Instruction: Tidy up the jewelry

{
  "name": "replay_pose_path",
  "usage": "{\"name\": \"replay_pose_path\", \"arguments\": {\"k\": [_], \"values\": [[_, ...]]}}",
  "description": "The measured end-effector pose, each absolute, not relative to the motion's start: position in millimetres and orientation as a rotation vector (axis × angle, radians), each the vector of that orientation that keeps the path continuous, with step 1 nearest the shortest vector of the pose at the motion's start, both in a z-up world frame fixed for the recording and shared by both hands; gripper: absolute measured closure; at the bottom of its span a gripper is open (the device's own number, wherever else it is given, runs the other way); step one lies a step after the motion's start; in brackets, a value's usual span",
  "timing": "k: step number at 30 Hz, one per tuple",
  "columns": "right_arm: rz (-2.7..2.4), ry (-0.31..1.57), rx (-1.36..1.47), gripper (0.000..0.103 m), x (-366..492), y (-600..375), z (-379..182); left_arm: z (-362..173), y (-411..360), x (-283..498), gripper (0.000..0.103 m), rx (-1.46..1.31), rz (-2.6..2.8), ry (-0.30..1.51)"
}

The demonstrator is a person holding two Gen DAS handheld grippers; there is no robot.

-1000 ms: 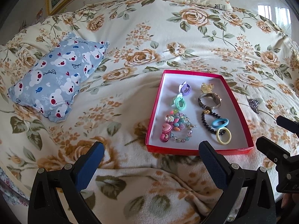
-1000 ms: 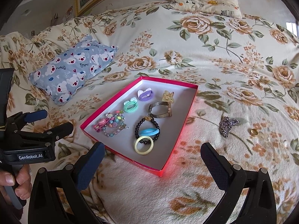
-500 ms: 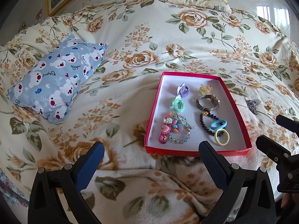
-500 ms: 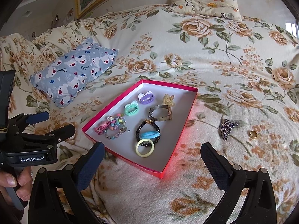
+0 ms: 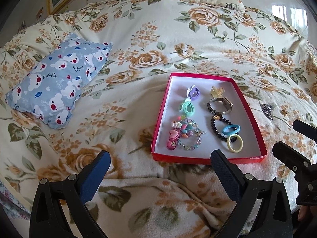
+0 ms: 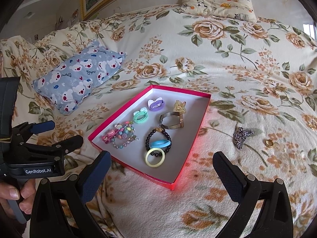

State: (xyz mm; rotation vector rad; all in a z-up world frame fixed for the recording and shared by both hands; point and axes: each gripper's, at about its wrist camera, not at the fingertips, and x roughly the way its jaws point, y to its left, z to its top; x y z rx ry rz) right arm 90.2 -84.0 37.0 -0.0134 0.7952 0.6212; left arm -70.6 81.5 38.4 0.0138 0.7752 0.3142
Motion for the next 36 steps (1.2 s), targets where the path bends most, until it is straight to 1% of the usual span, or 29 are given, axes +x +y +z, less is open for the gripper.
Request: {"name": "replay_pose_path", "arguments": {"k": [36], "values": [[0.619, 0.798, -0.01, 0.0, 89.5, -83.8, 36.1, 37.2, 79.4, -71.4, 0.001, 0.015, 0.316, 0.757]]}}
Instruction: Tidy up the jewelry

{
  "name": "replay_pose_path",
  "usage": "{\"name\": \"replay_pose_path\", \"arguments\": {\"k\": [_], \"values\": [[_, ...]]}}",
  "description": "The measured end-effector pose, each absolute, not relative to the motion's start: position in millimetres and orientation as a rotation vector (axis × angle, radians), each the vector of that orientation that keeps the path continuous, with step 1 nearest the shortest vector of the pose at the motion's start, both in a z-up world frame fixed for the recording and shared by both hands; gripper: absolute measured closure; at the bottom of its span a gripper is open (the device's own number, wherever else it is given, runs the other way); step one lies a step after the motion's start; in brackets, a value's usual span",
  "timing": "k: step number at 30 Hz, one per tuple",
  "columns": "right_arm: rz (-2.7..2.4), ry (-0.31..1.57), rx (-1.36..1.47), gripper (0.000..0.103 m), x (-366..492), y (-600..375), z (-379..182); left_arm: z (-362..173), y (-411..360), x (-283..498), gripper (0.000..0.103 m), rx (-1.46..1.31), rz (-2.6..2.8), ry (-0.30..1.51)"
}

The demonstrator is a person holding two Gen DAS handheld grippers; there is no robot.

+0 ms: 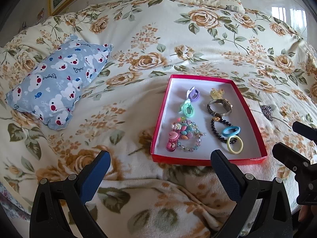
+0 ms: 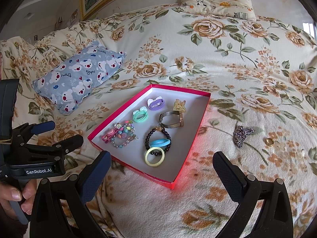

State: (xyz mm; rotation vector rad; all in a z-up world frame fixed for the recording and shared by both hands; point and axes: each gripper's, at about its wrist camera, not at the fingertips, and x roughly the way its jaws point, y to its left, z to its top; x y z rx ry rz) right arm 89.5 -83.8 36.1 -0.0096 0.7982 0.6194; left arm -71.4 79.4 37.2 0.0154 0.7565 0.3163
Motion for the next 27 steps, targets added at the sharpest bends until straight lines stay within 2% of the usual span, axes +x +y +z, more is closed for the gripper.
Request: {"name": "replay_pose_path", "arguments": {"k": [27], "values": [[0.616, 0.813, 0.003, 0.0, 91.3, -87.0, 30.0, 34.5, 75.2, -65.7, 0.001, 0.014, 0.301, 0.764]]}}
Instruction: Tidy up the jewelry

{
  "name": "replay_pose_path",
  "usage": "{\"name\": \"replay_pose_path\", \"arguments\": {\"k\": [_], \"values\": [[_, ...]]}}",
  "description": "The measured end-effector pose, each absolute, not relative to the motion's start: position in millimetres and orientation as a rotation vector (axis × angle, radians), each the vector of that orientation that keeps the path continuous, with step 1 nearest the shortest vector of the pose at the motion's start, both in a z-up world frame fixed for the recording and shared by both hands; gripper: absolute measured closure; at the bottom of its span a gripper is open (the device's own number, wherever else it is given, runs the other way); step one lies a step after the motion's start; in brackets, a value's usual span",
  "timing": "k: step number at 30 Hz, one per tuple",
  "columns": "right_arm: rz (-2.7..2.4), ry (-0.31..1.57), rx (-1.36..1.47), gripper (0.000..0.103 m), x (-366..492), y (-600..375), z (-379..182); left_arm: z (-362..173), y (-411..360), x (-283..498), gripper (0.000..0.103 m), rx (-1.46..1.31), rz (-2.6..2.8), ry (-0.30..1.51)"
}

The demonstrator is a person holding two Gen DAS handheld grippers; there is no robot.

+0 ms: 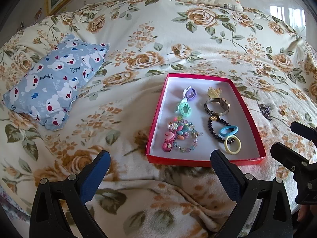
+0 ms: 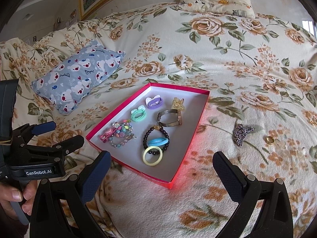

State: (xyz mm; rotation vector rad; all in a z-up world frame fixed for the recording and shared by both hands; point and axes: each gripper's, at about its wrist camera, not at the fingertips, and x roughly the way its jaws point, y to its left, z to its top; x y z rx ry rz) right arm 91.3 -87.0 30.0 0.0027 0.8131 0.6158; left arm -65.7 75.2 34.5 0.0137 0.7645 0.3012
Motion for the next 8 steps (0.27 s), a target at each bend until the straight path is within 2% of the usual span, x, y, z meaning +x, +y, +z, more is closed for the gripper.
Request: {"name": "replay_pose_path", "arguments": {"k": [8], "values": [[0.616, 0.826, 0.01, 0.0, 95.5, -89.5, 25.6, 32.7, 73.2, -60.0, 0.001, 0.006, 0.289, 0.778]]}}
